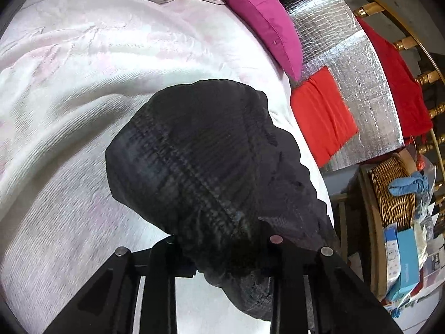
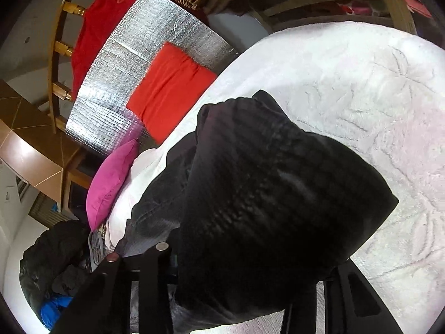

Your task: Fold large clothes

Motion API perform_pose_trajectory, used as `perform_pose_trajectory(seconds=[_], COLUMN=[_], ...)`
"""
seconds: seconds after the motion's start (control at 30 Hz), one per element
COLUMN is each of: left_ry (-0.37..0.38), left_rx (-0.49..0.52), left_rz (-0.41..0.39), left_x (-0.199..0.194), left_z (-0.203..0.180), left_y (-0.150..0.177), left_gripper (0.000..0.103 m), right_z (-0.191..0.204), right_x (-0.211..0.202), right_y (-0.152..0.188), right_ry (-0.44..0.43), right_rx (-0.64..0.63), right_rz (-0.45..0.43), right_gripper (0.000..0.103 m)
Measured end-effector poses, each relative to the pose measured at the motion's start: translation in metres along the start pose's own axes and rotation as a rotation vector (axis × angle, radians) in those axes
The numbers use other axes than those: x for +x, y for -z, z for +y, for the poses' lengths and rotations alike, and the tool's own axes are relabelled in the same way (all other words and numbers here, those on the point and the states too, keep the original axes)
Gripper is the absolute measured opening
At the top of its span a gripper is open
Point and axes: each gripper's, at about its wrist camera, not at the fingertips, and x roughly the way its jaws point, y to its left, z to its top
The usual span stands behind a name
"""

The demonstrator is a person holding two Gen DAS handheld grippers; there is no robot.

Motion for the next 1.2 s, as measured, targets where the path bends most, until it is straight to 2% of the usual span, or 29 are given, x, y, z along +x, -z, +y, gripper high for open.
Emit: perform_pose_trajectory(seconds=[0.27, 0.4, 0.47, 0.53, 0.6, 0.7, 0.83, 0.93, 1.0, 1.07, 1.2], left_ry=[-0.001, -0.028, -0.058, -0.061, -0.060, -0.028, -0.012, -0.006, -0.035, -0.113, -0.182], left_rx=[0.054, 0.105, 0.115, 0.072, 0.024, -0.021, -0.070, -0.098, -0.113, -0.115, -0.081], left_rz=[0.057, 0.056, 0.072, 0.106, 0.133, 0.172, 0.187, 0.180, 0.160, 0.100, -0.026], left_x=[-0.037, -0.044, -0.038, -0.031, -0.028, -0.035, -0.058, -0.075, -0.086, -0.104, -0.132], left_z=[0.011, 0.013, 0.015, 0.023, 0.032, 0.042, 0.055, 0.068, 0.079, 0.089, 0.089], left_y=[0.034, 0.046, 0.045, 0.041, 0.035, 0.030, 0.022, 0.022, 0.024, 0.023, 0.016], left_gripper=[0.028, 0.030, 0.039, 0.054, 0.066, 0.068, 0.074, 0.075, 0.075, 0.075, 0.075], right_z=[-0.008, -0.022, -0.030, -0.035, -0.036, -0.039, -0.046, -0.054, -0.062, -0.067, -0.066], right_x=[-0.039, -0.051, -0.048, -0.041, -0.041, -0.045, -0.065, -0.084, -0.100, -0.117, -0.144], right_y=[0.015, 0.030, 0.033, 0.032, 0.029, 0.027, 0.028, 0.033, 0.031, 0.026, 0.014], right_ry=[0.004, 0.008, 0.022, 0.032, 0.031, 0.039, 0.042, 0.056, 0.065, 0.085, 0.089], right_rx=[-0.041, -0.041, -0.033, -0.031, -0.016, 0.024, 0.051, 0.078, 0.099, 0.101, 0.084], right_rz=[0.005, 0.018, 0.038, 0.066, 0.085, 0.118, 0.131, 0.123, 0.113, 0.082, 0.006], right_gripper=[0.044, 0.044, 0.044, 0.047, 0.056, 0.068, 0.073, 0.076, 0.076, 0.076, 0.076])
